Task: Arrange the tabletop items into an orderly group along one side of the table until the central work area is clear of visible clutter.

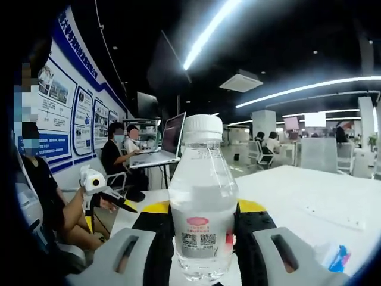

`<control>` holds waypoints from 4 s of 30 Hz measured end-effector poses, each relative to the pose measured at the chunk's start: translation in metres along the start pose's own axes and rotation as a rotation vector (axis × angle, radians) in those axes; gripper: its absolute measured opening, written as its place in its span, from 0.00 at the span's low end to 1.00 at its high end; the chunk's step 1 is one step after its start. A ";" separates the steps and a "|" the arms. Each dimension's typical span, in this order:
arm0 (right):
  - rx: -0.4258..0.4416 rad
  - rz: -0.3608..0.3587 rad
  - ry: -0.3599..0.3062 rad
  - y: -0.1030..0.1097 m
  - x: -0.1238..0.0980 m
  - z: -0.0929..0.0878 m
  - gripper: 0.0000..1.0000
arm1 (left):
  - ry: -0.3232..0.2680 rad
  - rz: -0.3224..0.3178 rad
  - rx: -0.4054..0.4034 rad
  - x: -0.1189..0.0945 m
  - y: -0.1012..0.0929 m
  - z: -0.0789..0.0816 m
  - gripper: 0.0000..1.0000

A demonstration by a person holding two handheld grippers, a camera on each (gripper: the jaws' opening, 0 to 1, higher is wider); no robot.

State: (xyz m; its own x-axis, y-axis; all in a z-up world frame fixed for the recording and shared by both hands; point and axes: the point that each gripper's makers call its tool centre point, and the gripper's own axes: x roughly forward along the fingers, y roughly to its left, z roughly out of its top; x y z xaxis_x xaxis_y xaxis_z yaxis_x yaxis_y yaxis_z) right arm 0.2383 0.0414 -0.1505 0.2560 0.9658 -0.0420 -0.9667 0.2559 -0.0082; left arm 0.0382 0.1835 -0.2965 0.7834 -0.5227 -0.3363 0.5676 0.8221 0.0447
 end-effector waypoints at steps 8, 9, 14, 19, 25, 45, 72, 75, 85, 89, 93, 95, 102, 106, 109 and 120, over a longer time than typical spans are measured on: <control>-0.011 0.025 0.000 -0.001 0.026 0.000 0.36 | -0.002 0.005 -0.002 -0.002 0.002 0.000 1.00; -0.003 0.028 -0.001 -0.002 0.029 0.000 0.36 | -0.002 0.005 -0.003 -0.002 0.002 0.000 1.00; 0.022 0.025 0.000 -0.010 0.045 -0.003 0.36 | 0.001 -0.001 -0.002 -0.001 0.001 -0.001 1.00; 0.046 0.009 -0.004 -0.020 0.062 -0.010 0.36 | -0.007 0.003 -0.001 -0.002 0.001 0.001 1.00; 0.074 -0.019 0.009 -0.032 0.080 -0.023 0.36 | -0.004 -0.008 0.009 -0.001 -0.002 0.003 1.00; 0.073 -0.033 0.004 -0.034 0.123 -0.033 0.36 | -0.004 0.000 0.004 -0.002 0.005 0.004 1.00; 0.055 -0.031 0.016 -0.025 0.178 -0.054 0.36 | -0.016 0.019 0.003 -0.011 0.004 0.005 1.00; 0.028 0.029 -0.015 -0.017 0.180 -0.052 0.36 | -0.014 0.018 0.001 -0.011 0.004 0.004 1.00; 0.018 0.170 -0.046 0.001 0.178 -0.063 0.36 | -0.003 0.023 -0.003 -0.013 0.003 0.002 1.00; 0.028 0.255 -0.077 0.012 0.175 -0.066 0.36 | -0.001 0.022 -0.004 -0.012 0.004 0.003 1.00; 0.014 0.315 -0.075 0.019 0.175 -0.067 0.37 | -0.001 0.018 -0.006 -0.010 0.003 0.002 1.00; 0.019 0.316 -0.104 0.014 0.177 -0.062 0.37 | 0.001 0.019 -0.009 -0.009 0.004 0.001 1.00; 0.027 0.308 -0.081 0.007 0.176 -0.067 0.38 | 0.000 0.014 -0.013 -0.008 0.003 0.000 1.00; 0.040 0.298 -0.061 0.005 0.176 -0.069 0.39 | 0.003 0.013 -0.016 -0.007 0.003 -0.001 1.00; 0.044 0.303 -0.050 0.007 0.173 -0.069 0.40 | 0.000 0.006 -0.015 -0.006 0.001 -0.001 1.00; 0.079 0.290 -0.154 0.003 0.166 -0.031 0.42 | 0.003 0.000 -0.009 -0.004 0.000 0.001 1.00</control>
State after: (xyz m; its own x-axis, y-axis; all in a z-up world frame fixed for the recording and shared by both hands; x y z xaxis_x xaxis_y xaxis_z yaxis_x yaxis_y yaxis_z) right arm 0.2775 0.2012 -0.1882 -0.0263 0.9923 0.1207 -0.9976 -0.0337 0.0597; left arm 0.0347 0.1852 -0.2945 0.7826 -0.5222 -0.3389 0.5655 0.8240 0.0361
